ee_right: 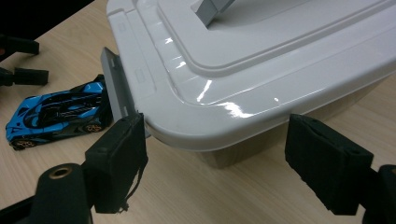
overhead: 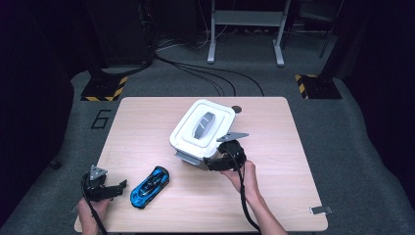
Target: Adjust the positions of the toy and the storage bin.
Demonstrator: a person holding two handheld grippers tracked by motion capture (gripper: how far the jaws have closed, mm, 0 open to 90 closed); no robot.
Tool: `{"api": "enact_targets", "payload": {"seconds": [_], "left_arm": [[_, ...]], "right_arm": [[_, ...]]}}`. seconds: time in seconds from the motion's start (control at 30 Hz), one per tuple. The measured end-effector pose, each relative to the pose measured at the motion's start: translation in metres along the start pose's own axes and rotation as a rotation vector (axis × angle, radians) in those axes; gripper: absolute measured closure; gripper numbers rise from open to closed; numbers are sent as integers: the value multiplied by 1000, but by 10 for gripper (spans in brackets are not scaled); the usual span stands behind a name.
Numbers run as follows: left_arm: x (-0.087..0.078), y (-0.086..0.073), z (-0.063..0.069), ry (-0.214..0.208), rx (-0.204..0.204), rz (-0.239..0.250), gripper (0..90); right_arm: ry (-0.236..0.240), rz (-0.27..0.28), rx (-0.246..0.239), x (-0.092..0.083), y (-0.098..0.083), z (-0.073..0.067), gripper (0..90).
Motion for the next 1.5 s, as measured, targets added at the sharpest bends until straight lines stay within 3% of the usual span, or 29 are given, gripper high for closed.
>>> {"api": "enact_targets", "payload": {"seconds": [0.17,0.33,0.53,0.67,0.83,1.0,1.1,1.23,1.27,1.5], "left_arm": [[0,0,0,0,0,0,74],[0,0,0,0,0,0,74],[0,0,0,0,0,0,74],[0,0,0,1,0,0,74],[0,0,0,-1,-1,0,74],[0,0,0,-3,1,-2,74],[0,0,0,-3,1,-2,74],[0,0,-1,-11,1,-2,74],[0,0,-1,-16,-3,-4,79],[1,3,-3,-28,24,-8,79]], "right_arm": [[24,27,-6,-1,0,-3,186],[20,85,-12,-17,-10,3,155],[-16,137,40,-33,-34,32,134],[-68,149,92,-36,-59,62,92],[-137,123,156,-30,-95,96,36],[-194,54,226,-17,-133,128,13],[-239,4,239,-10,-151,141,7],[-261,-25,270,-4,-168,154,3],[-286,-20,262,-5,-171,157,14],[-319,-21,249,-6,-173,161,14]]}}
Point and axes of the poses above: each handheld gripper's, and its own axes: x roughly forward along the jaws, y roughly out of its top, z roughly to its right, the point moved 6 cm from there along x, roughly forward along the jaws, and after that the axes turned 12 degrees about -z, right-handed, at the moved point
